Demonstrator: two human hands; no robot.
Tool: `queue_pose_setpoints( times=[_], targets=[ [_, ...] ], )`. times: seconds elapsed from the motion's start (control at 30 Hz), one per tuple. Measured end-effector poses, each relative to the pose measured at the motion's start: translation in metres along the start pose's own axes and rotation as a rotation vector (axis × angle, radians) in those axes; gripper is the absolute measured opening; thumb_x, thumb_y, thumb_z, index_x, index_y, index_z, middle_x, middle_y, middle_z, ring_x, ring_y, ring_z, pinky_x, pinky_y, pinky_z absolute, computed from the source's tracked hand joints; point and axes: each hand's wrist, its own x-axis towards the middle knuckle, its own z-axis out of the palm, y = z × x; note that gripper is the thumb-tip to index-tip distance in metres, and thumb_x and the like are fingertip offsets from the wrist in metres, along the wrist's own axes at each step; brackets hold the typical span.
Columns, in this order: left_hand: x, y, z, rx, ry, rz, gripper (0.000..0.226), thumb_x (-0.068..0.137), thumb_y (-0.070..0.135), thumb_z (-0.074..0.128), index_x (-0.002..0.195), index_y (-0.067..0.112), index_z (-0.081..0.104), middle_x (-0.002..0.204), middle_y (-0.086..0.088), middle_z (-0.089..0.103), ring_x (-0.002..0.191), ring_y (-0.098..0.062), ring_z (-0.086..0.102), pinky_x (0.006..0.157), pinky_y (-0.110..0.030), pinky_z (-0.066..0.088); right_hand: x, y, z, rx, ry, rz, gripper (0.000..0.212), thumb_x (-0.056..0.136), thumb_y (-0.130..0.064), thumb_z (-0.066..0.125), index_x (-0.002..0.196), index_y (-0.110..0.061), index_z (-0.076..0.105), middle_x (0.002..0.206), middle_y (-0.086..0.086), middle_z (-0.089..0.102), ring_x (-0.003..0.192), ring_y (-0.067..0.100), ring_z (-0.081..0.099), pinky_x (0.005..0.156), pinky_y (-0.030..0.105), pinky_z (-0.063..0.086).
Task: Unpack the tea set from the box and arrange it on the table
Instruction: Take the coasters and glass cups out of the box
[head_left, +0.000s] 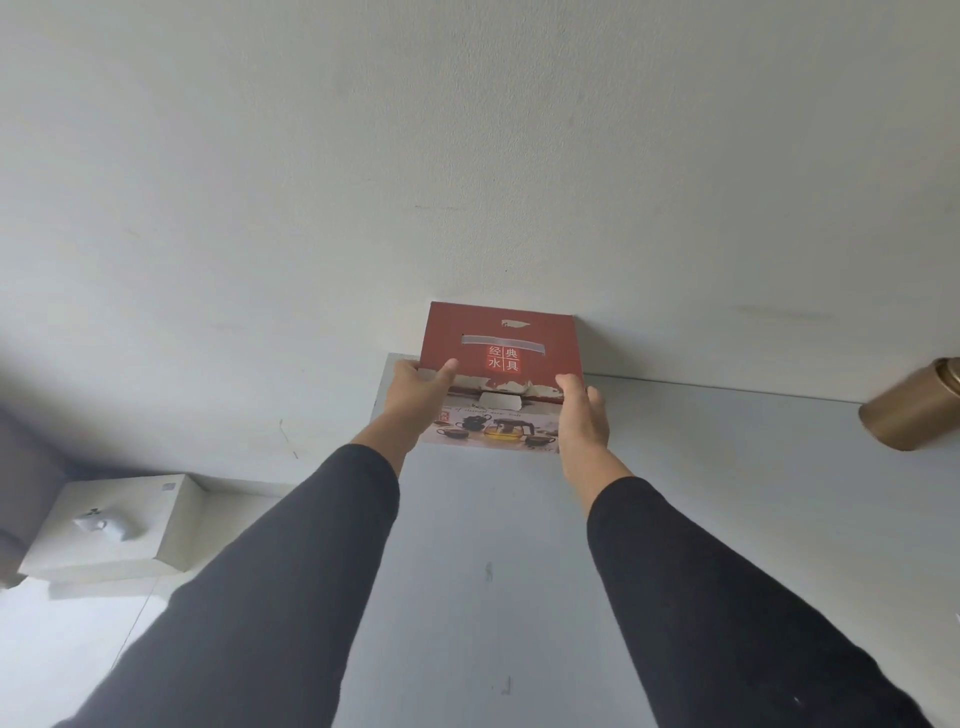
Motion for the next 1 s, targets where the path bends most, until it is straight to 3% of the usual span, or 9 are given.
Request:
queue_pose_setpoints(
  times=[0.2, 0.3, 0.37, 0.53, 0.63, 0.73, 0.8, 0.93, 1.0],
  targets=[
    [-0.014, -0.002, 0.001, 0.012, 0.0, -0.01, 0.054, 0.096, 0.045, 0.046, 0.135, 0.009, 0.035, 0.109, -0.005, 0.054, 0.095, -0.021, 0.048, 0.078, -0.033, 0.039, -0.014, -0.004, -0.013, -0.021, -0.078, 0.033, 0.051, 0.089, -0.049, 0.046, 0.13, -0.02, 0.05, 0.132, 0.005, 0.048, 0.101, 0.018, 0.039, 0.086, 0.034, 0.032],
    [-0.029, -0.007, 0.0, 0.028, 0.02, -0.014, 0.049, 0.098, 0.042, 0.045, 0.131, 0.008, 0.035, 0.084, 0.004, 0.046, 0.079, -0.016, 0.049, 0.075, -0.032, 0.037, -0.03, 0.001, -0.019, -0.018, -0.069, 0.039, 0.05, 0.088, -0.049, 0.047, 0.128, -0.02, 0.052, 0.129, 0.005, 0.049, 0.1, 0.018, 0.04, 0.086, 0.034, 0.032],
    [-0.042, -0.012, -0.001, 0.042, 0.027, -0.011, 0.046, 0.098, 0.041, 0.045, 0.128, 0.008, 0.036, 0.081, 0.004, 0.045, 0.07, -0.012, 0.046, 0.074, -0.032, 0.037, -0.041, 0.008, -0.023, -0.038, -0.059, 0.03, 0.05, 0.088, -0.05, 0.047, 0.126, -0.019, 0.053, 0.124, 0.005, 0.051, 0.099, 0.019, 0.042, 0.085, 0.034, 0.033],
    [-0.077, -0.03, -0.006, 0.086, 0.033, 0.001, 0.043, 0.098, 0.041, 0.045, 0.125, 0.007, 0.039, 0.09, 0.001, 0.051, 0.085, -0.021, 0.048, 0.072, -0.032, 0.038, -0.071, 0.028, -0.037, -0.063, -0.021, 0.017, 0.048, 0.088, -0.05, 0.048, 0.121, -0.016, 0.057, 0.106, 0.002, 0.053, 0.096, 0.021, 0.05, 0.083, 0.034, 0.038],
    [-0.097, -0.039, -0.007, 0.12, 0.039, -0.026, 0.05, 0.098, 0.045, 0.042, 0.13, 0.008, 0.037, 0.113, -0.007, 0.056, 0.089, -0.022, 0.048, 0.074, -0.033, 0.04, -0.086, 0.036, -0.048, -0.073, -0.003, 0.008, 0.045, 0.088, -0.048, 0.049, 0.116, -0.014, 0.059, 0.101, 0.003, 0.049, 0.095, 0.022, 0.046, 0.086, 0.034, 0.037],
    [-0.111, -0.043, -0.003, 0.066, 0.085, -0.074, 0.063, 0.095, 0.056, 0.037, 0.134, 0.007, 0.039, 0.127, -0.014, 0.054, 0.103, -0.03, 0.055, 0.088, -0.039, 0.047, -0.099, 0.038, -0.06, -0.103, 0.024, 0.02, 0.04, 0.091, -0.047, 0.047, 0.096, -0.009, 0.059, 0.095, 0.007, 0.048, 0.091, 0.026, 0.049, 0.084, 0.036, 0.04],
    [-0.119, -0.045, 0.0, 0.064, 0.123, -0.103, 0.072, 0.095, 0.059, 0.026, 0.137, 0.004, 0.042, 0.131, -0.017, 0.053, 0.115, -0.035, 0.053, 0.098, -0.044, 0.044, -0.103, 0.035, -0.065, -0.16, 0.055, 0.032, 0.041, 0.092, -0.05, 0.042, 0.092, -0.01, 0.052, 0.096, 0.009, 0.049, 0.088, 0.028, 0.049, 0.081, 0.036, 0.04],
    [-0.126, -0.039, -0.002, 0.062, 0.176, -0.088, 0.077, 0.096, 0.06, 0.015, 0.118, -0.001, 0.058, 0.108, -0.011, 0.058, 0.096, -0.03, 0.053, 0.087, -0.039, 0.042, -0.103, 0.02, -0.07, -0.246, 0.13, 0.007, 0.046, 0.092, -0.049, 0.033, 0.092, -0.007, 0.052, 0.1, 0.013, 0.057, 0.087, 0.029, 0.052, 0.078, 0.035, 0.041],
    [-0.125, -0.027, -0.004, 0.009, 0.219, -0.039, 0.073, 0.094, 0.062, 0.015, 0.103, 0.005, 0.06, 0.099, -0.01, 0.057, 0.089, -0.028, 0.05, 0.09, -0.041, 0.043, -0.099, 0.008, -0.069, -0.235, 0.164, -0.057, 0.05, 0.094, -0.048, 0.028, 0.101, -0.007, 0.057, 0.112, 0.016, 0.06, 0.096, 0.031, 0.055, 0.083, 0.036, 0.041]
  ],
)
